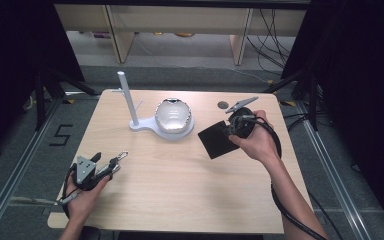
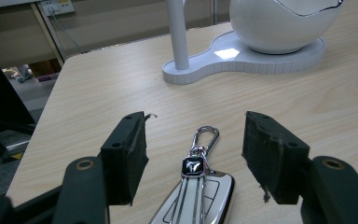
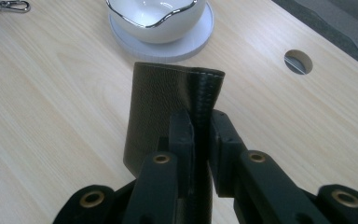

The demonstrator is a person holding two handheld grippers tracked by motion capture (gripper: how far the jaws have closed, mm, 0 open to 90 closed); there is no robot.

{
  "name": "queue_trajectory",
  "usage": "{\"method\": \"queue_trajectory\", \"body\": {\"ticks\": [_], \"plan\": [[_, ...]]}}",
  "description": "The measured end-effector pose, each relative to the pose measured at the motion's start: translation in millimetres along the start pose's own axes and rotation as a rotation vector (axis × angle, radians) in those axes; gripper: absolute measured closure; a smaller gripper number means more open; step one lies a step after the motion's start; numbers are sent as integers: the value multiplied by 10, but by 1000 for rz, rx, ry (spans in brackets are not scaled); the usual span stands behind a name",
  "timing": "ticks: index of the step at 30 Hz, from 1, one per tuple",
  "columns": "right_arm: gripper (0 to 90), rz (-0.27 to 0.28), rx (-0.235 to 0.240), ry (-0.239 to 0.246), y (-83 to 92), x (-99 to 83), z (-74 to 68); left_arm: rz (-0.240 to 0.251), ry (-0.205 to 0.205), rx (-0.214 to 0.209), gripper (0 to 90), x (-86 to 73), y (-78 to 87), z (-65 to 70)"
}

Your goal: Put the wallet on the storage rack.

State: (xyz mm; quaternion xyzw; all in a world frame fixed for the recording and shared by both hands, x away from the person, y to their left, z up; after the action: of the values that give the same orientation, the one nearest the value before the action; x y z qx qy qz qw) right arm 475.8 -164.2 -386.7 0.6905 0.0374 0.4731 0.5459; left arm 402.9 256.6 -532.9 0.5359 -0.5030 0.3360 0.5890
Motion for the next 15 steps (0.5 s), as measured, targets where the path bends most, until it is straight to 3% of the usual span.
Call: {"method": "queue_trajectory", "body": {"ticks": [15], "plan": [[821,-3,-8,47,-36,175,-37,-4,-1,4,393,-3,7,-13]]}}
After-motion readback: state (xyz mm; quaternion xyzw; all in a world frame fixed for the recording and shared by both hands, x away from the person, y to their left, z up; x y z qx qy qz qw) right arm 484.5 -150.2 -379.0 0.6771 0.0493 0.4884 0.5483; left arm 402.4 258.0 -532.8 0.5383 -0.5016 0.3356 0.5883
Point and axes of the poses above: each handheld gripper's, and its own axes: y roughly backward along the jaws, x roughly out of its top, z roughly to its right, the point moved 5 cm from there along -y, roughly forward along the jaws, and after that the axes turned 4 degrees about x, right-handed, at the moved point
